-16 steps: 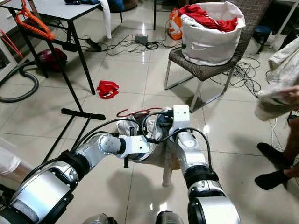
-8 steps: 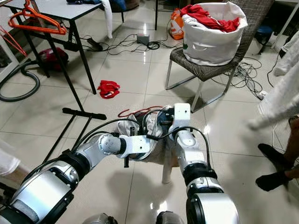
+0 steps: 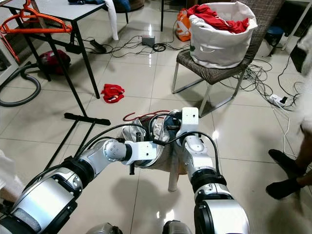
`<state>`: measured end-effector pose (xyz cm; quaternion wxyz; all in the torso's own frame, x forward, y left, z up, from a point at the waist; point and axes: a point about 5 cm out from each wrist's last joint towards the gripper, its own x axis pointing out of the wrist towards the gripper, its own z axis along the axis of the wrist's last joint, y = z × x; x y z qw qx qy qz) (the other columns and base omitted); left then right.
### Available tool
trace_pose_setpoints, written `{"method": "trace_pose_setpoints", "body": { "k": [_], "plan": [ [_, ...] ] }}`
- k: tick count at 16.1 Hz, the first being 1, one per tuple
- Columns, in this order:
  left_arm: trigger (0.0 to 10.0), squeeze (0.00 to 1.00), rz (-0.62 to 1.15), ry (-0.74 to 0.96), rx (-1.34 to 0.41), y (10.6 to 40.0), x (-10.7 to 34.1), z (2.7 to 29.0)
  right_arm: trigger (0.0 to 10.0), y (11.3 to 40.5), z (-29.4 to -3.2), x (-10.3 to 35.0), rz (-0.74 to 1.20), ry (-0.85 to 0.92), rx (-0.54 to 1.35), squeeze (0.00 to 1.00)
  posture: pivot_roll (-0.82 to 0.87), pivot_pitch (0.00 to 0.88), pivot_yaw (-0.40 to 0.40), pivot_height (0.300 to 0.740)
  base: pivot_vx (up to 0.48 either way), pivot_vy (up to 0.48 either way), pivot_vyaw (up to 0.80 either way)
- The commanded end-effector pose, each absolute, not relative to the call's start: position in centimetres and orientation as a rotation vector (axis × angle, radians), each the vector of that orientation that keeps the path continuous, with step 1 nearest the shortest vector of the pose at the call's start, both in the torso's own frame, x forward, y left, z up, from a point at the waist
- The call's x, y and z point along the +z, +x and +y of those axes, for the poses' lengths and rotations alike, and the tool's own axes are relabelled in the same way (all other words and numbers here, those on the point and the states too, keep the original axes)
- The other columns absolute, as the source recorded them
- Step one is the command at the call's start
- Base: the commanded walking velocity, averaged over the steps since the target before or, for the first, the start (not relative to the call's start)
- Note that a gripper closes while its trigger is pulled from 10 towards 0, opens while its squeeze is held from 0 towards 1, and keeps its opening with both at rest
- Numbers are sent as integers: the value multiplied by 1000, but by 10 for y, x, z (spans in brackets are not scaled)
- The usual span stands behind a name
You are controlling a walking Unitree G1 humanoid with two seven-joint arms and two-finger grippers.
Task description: Hang hanger
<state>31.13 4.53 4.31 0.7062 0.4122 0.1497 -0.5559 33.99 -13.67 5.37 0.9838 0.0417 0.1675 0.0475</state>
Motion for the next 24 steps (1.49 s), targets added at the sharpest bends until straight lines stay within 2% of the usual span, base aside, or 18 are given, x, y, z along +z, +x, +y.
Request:
{"method": "trace_pose_setpoints", "body": {
  "k": [1,21,22,24],
  "plan": [
    [0,0,322,937,-1281,309,44,38,10000,357,-131,86,189,122,100,149,-109,0,24,740,0,0,0],
    [39,0,328,964,-1295,307,42,35,10000,361,-127,90,184,128,125,149,-114,0,23,740,0,0,0],
    [10000,0,340,975,-1291,307,41,36,10000,361,-127,90,184,128,126,149,-115,0,25,740,0,0,0],
    [10000,0,338,987,-1281,307,40,36,10000,361,-127,89,186,129,125,149,-115,0,25,740,0,0,0]
  ]
}}
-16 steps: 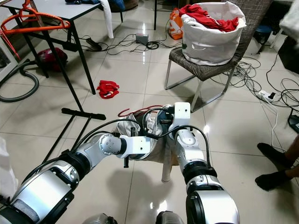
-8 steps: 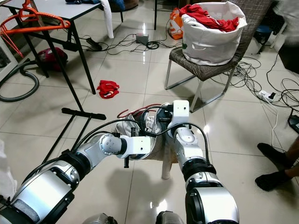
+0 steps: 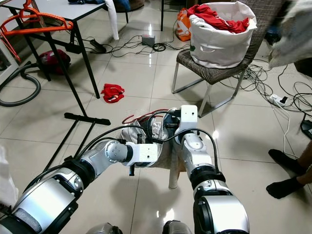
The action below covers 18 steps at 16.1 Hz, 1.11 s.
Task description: Hang hanger
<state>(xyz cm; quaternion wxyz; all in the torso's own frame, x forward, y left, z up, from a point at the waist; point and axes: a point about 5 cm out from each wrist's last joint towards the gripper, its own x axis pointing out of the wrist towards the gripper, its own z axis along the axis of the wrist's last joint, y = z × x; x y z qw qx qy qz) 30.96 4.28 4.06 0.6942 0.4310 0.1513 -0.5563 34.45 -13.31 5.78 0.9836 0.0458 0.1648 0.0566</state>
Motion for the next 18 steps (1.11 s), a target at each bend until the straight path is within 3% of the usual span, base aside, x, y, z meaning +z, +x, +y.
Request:
{"method": "trace_pose_setpoints", "body": {
  "k": [1,5,6,18],
  "plan": [
    [10000,0,332,998,-1267,308,41,35,10000,361,-127,89,186,130,124,153,-117,0,27,740,0,0,0],
    [10000,0,315,995,-1243,311,43,35,10000,360,-127,88,187,129,128,149,-118,0,27,740,0,0,0],
    [10000,1000,315,976,-1242,311,44,34,10000,360,-126,88,188,129,129,149,-118,0,27,740,0,0,0],
    [10000,1000,310,968,-1244,311,45,34,10000,360,-126,88,189,129,130,149,-117,0,26,740,0,0,0]
  ]
}}
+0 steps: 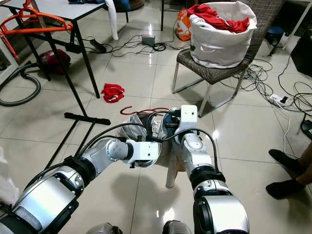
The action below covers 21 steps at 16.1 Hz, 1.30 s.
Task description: Hang hanger
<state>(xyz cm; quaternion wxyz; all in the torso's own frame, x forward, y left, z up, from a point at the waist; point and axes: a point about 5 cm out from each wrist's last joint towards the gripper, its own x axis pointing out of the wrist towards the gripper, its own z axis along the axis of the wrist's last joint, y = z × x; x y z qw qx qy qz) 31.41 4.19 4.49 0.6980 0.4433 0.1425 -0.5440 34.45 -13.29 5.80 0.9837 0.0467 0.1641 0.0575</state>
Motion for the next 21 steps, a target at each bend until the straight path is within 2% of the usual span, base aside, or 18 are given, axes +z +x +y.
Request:
{"method": "trace_pose_setpoints", "body": {
  "k": [1,6,8,15,19,21],
  "plan": [
    [10000,1000,310,968,-1244,311,45,34,10000,360,-126,88,189,129,130,149,-117,0,26,740,0,0,0],
    [10000,1000,305,971,-1241,312,46,34,10000,360,-126,88,189,129,130,149,-117,0,26,740,0,0,0],
    [10000,1000,294,1108,-1185,330,60,56,10000,361,-124,95,120,106,105,157,-105,0,35,740,0,0,0],
    [10000,1000,314,1122,-1091,342,68,80,10000,362,-124,95,108,95,107,157,-101,0,29,740,0,0,0],
    [10000,1000,313,1114,-1060,345,71,84,10000,362,-124,96,106,93,107,157,-97,0,24,740,0,0,0],
    [10000,1000,334,1015,-952,354,79,98,10000,362,-124,96,100,86,109,161,-100,0,24,740,0,0,0]
  ]
}}
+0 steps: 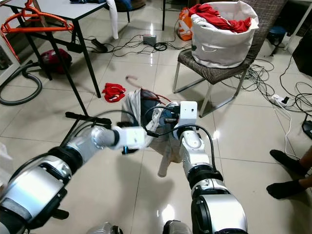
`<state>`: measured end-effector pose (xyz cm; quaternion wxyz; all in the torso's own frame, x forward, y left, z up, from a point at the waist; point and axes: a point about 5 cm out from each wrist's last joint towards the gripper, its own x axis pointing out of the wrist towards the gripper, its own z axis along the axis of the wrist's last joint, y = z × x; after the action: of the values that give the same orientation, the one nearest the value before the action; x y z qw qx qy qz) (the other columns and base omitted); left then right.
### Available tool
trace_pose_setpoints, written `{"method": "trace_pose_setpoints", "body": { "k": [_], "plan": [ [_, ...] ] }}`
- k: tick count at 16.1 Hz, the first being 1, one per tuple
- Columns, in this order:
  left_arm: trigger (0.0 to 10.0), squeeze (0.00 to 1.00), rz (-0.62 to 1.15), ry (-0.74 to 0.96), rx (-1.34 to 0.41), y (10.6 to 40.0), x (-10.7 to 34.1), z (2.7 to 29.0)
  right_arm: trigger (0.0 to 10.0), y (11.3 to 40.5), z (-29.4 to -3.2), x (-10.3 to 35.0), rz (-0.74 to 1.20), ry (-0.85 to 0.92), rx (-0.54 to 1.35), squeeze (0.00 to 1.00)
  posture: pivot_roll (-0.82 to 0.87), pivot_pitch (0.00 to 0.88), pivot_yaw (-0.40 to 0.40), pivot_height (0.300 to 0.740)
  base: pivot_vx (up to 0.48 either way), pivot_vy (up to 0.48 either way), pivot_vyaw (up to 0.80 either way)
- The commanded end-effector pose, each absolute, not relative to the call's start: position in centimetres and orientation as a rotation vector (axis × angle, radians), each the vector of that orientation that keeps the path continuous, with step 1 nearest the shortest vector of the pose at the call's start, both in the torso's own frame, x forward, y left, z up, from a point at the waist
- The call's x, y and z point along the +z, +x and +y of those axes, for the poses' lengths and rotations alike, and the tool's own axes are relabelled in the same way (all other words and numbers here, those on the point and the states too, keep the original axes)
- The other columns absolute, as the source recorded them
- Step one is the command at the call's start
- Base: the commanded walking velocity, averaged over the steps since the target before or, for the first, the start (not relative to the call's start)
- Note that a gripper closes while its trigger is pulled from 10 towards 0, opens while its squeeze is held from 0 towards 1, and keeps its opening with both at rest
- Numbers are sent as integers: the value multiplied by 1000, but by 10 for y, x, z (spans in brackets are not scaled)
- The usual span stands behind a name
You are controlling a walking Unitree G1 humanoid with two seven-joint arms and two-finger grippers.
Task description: Hang hanger
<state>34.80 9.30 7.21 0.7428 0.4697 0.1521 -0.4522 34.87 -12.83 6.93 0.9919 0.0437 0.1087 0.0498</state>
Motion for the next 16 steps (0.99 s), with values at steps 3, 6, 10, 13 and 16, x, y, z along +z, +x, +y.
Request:
{"method": "trace_pose_setpoints", "body": {
  "k": [3,6,10,13,16],
  "plan": [
    [10000,1000,349,910,-832,360,83,115,10000,361,-125,94,104,82,108,157,-102,0,25,740,0,0,0],
    [10000,1000,385,857,-745,359,79,133,10000,360,-127,93,107,80,107,157,-102,0,22,740,0,0,0],
    [10000,0,428,636,-505,359,76,170,10000,359,-128,92,108,75,104,153,-103,0,26,740,0,0,0],
    [10000,0,463,229,-186,348,62,205,10000,357,-131,89,108,73,97,157,-107,0,34,740,0,0,0],
    [10000,0,419,-77,72,336,48,218,10000,354,-135,84,118,72,87,157,-105,0,34,740,0,0,0]
  ]
}}
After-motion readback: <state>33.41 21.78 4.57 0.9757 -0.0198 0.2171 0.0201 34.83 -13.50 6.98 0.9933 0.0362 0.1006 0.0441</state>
